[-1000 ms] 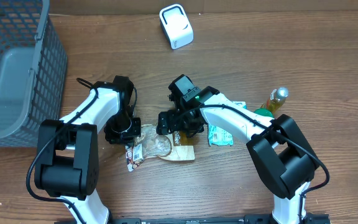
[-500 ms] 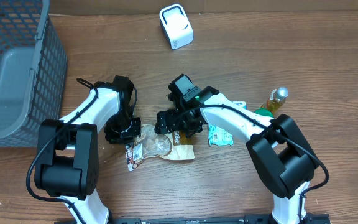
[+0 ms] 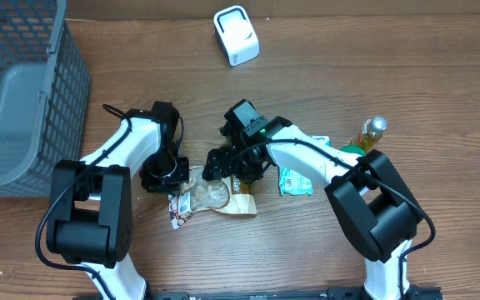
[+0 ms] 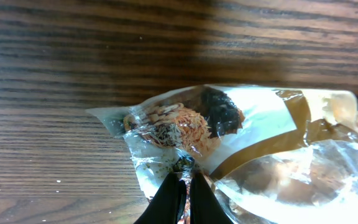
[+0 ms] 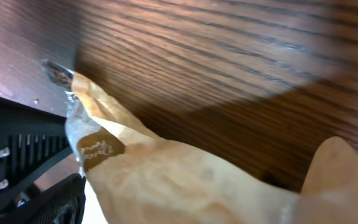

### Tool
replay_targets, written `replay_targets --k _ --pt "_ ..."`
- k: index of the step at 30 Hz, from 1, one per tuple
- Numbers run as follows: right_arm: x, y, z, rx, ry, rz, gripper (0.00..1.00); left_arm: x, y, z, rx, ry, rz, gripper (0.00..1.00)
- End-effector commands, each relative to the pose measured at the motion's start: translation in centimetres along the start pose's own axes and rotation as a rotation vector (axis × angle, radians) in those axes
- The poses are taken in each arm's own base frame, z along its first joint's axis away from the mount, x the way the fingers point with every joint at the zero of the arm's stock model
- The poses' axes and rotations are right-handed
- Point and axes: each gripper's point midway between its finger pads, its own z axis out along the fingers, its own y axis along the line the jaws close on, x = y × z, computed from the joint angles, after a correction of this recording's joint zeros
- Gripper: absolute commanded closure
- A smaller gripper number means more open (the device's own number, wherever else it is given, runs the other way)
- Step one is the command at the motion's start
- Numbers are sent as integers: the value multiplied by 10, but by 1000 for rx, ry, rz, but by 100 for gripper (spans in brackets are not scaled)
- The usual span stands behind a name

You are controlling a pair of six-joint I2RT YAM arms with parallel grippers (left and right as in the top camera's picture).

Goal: Scan the item barcode

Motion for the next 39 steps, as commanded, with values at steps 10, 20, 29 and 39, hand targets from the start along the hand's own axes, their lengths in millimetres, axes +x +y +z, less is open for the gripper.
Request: replay_targets --k 10,20,29,39 --pt "7 4 10 -49 46 -3 18 2 2 5 -9 5 -16 94" --pt "11 10 9 -84 67 -2 18 -1 1 5 -6 -6 -15 94" --pt "11 11 9 -97 69 -3 22 -1 1 5 -6 -6 -15 95" --pt "11 29 6 -192 81 -54 72 -1 1 5 -6 -7 -15 95"
